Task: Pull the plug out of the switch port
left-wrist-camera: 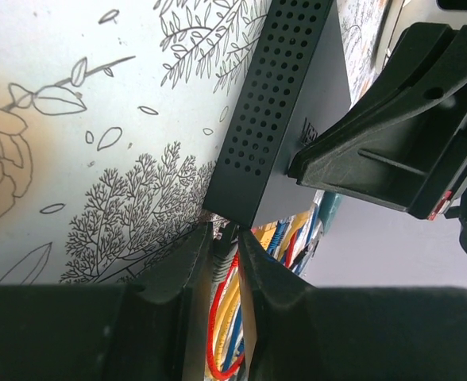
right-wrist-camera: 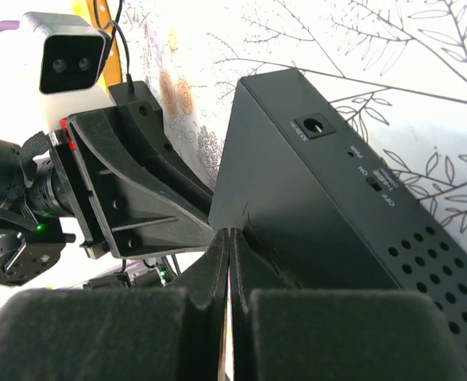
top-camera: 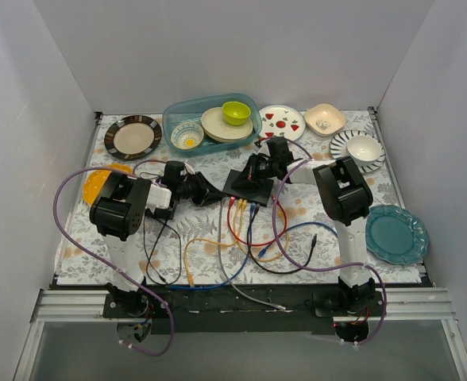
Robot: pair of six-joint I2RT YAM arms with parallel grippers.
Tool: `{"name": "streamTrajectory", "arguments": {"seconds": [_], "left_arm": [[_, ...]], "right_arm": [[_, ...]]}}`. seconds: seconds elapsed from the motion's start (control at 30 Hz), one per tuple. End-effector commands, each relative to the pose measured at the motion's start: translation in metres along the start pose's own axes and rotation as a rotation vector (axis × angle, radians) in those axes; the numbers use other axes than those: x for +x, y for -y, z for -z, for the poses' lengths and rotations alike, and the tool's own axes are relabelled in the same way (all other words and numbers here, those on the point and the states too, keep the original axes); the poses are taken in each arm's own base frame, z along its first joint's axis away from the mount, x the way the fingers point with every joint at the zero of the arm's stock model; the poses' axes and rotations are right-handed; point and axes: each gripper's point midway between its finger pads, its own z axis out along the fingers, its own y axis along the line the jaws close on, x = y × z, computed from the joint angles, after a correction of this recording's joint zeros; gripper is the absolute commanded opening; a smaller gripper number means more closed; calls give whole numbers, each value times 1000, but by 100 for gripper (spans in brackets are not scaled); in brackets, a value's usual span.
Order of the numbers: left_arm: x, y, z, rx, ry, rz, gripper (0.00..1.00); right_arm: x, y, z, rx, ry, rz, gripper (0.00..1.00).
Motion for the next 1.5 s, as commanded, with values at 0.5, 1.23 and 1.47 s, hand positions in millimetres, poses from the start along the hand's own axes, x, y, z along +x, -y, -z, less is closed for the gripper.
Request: {"name": "streamTrajectory", "arguments": {"seconds": [0.5,1.23,1.47], "left_arm": [[13,-28,47,-229,83,-45,0],[-42,95,102,22,356,-188,70],[32,79,26,16,43,-246,55]], "right_arm": [[1,51,-1,149,10,-39,1],[2,50,8,165,21,-23,1],[3,49,8,164,22,-26,1]]}}
